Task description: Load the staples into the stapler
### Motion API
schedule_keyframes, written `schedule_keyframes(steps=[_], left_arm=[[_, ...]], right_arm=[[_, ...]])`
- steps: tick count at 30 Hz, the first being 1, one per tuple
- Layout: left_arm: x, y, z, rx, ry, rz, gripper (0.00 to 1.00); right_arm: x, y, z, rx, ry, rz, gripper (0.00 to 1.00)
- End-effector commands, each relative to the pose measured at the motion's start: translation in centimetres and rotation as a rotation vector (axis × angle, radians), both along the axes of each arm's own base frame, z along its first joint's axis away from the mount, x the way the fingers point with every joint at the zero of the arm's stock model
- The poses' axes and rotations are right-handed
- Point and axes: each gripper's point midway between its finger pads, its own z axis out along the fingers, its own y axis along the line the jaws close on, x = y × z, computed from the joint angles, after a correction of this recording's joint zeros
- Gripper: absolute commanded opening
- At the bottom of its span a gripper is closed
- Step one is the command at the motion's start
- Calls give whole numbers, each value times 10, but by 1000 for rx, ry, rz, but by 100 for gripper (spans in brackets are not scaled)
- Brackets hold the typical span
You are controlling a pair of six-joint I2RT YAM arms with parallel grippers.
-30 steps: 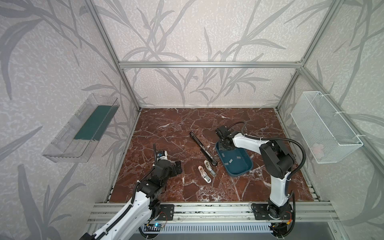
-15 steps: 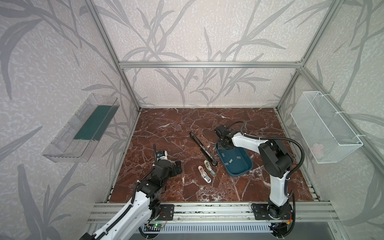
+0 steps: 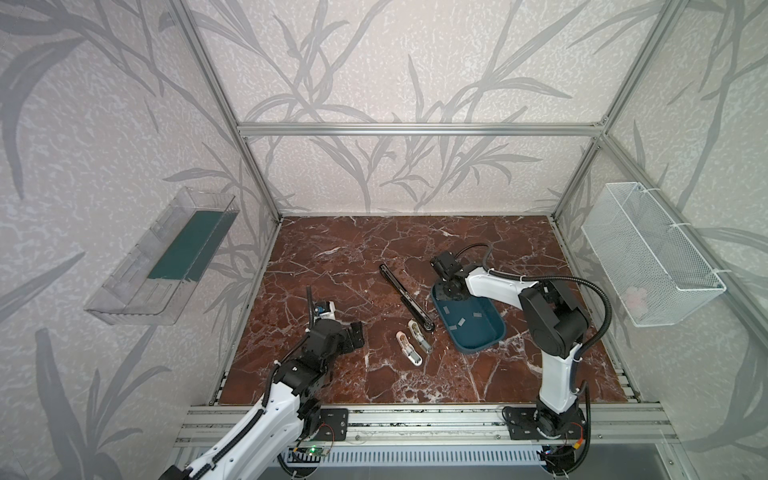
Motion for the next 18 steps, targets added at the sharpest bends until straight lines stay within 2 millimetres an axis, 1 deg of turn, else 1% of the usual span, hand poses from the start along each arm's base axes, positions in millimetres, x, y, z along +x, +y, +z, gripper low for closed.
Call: schedule_keyframes(steps=[1, 6, 12, 13, 15, 18], left_arm=[[5, 0, 11, -16, -27, 14, 99], [5, 0, 11, -16, -27, 15, 99], [5, 0, 11, -17, -27, 17, 99], [5, 0, 11, -16, -28, 17, 99], [5, 0, 11, -17, -28, 15, 99], [6, 0, 11, -16, -28, 17, 99]], right_arm=[[-28, -20, -7, -66, 80, 35, 16], [-26, -20, 24, -34, -14, 96, 16], [-32, -24, 48, -18, -82, 135, 16], [-33, -23, 54, -3, -101, 144, 16], [-36, -20, 61, 26, -127, 177, 16], [-41, -6, 75, 90, -187, 266, 16]])
